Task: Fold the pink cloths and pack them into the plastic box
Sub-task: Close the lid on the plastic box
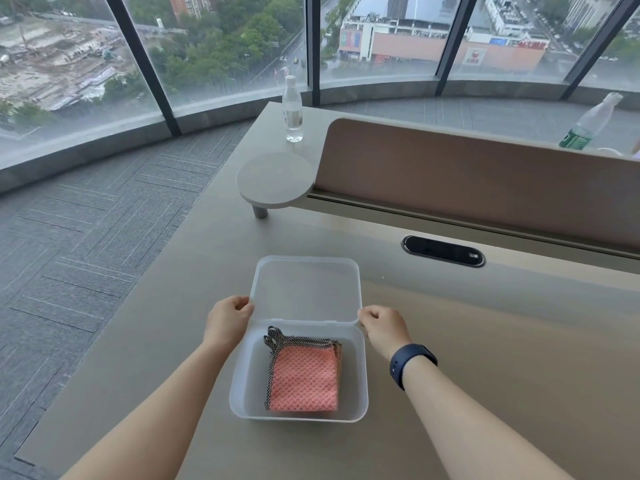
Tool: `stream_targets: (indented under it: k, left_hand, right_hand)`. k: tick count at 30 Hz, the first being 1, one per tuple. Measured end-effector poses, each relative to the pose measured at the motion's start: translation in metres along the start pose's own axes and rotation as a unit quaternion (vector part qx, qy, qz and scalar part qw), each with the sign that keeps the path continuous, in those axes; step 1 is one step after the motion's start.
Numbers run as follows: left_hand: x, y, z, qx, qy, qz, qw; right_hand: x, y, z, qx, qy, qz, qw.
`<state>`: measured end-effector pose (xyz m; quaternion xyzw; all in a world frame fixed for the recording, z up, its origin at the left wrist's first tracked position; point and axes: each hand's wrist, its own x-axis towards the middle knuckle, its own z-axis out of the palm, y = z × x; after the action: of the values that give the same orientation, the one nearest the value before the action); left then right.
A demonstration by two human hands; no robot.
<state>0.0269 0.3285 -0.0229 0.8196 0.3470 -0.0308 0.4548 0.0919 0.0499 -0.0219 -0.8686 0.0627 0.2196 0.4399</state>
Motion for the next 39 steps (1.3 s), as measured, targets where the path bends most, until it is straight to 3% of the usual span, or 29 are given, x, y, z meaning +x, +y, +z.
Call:
stream_targets:
  k: [11, 21, 39]
  left_hand:
    - [-0.005, 0.001, 0.002, -0.132, 0.009, 0.008, 0.991]
    - [-0.031, 0.007, -0.006, -0.257, 0.013, 0.043, 0.965]
    - [-0.081, -0.021, -0.028, -0.315, -0.014, 0.003, 0.949]
  right_hand:
    - [-0.005, -0.003, 0.003, 0.040, 0.037, -0.005, 0.998]
    - [-0.036, -0.021, -0.013, 0.193, 0.042, -0.016, 0.980]
    - [-0.081, -0.013, -0.023, 0.170, 0.015, -0.015, 0.985]
